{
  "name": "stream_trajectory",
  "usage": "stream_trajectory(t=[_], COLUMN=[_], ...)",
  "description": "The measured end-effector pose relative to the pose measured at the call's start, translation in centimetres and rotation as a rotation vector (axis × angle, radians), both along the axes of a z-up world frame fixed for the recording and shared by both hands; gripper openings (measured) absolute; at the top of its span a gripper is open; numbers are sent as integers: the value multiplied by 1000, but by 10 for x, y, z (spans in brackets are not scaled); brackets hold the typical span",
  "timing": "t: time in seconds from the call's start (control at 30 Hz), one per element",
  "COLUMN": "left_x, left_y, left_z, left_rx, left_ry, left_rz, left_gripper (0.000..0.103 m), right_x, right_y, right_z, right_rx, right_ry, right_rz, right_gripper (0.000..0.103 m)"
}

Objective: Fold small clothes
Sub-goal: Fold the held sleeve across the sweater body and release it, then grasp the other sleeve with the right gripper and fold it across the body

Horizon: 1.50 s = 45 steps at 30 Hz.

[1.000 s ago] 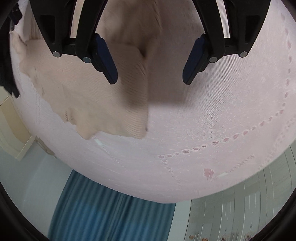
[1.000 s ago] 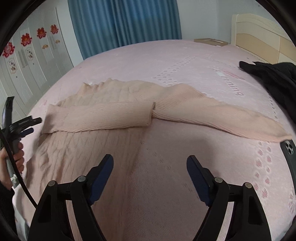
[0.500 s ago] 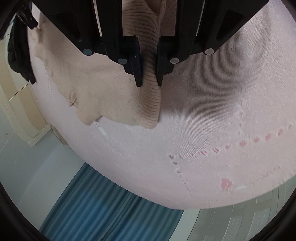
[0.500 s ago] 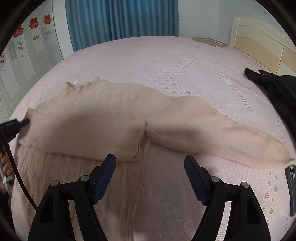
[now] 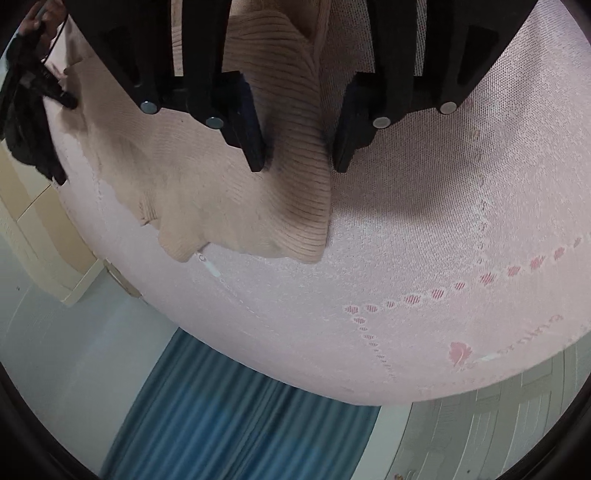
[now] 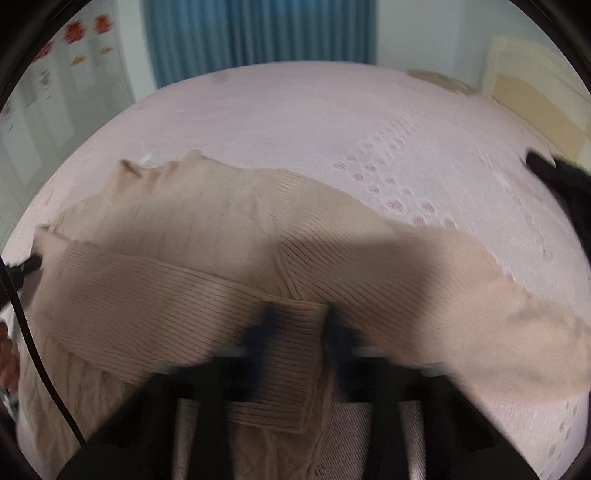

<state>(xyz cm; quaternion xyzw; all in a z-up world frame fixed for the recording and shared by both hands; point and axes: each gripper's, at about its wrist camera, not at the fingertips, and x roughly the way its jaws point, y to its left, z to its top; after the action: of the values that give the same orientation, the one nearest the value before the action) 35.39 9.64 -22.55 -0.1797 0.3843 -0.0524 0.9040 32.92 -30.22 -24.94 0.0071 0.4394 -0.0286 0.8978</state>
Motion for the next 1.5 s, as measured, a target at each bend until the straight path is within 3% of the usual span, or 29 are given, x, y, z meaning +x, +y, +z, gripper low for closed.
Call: stream_trajectory(t=[0.17, 0.4, 0.47, 0.5, 0.53, 0.77, 0.9, 1.03, 1.2, 1.43, 1.47, 1.5], left_x=[-4, -2, -2, -3, -4, -20, -38, -56, -63, -63, -63, -63], left_y=[8, 5, 3, 2, 1, -2, -5, -12, -15, -17, -17, -17], left_z=[1, 0, 1, 2, 3, 4, 4, 2, 2, 0, 0, 0], left_rx=[-10, 18, 35, 45, 55, 85, 118, 172, 218, 251, 254, 254], left_ry=[-15, 1, 2, 1, -2, 10, 27, 41, 50, 62, 62, 63], left_rz=[35, 34, 31, 30, 28, -1, -9, -14, 10, 21, 21, 21], left_gripper=[43, 49, 58, 62, 69, 75, 75, 77, 78, 79, 79, 79], right_x=[8, 25, 16, 10, 1, -87, -142, -166, -163, -136, -133, -130], right_y=[-7, -6, -13, -20, -32, -139, -211, -254, -274, -279, -279, -278], right_z=[26, -11, -3, 2, 8, 26, 18, -5, -15, -19, -18, -17], right_rx=[33, -19, -5, 13, 34, 37, 108, 231, 316, 258, 238, 211], right_ry=[-133, 12, -1, 1, -10, -31, -6, 29, -28, -20, -15, -14], right_rz=[-5, -16, -20, -27, -45, -283, -442, -514, -532, -562, -565, -569], right_gripper=[7, 12, 27, 42, 49, 60, 71, 71, 73, 75, 73, 60])
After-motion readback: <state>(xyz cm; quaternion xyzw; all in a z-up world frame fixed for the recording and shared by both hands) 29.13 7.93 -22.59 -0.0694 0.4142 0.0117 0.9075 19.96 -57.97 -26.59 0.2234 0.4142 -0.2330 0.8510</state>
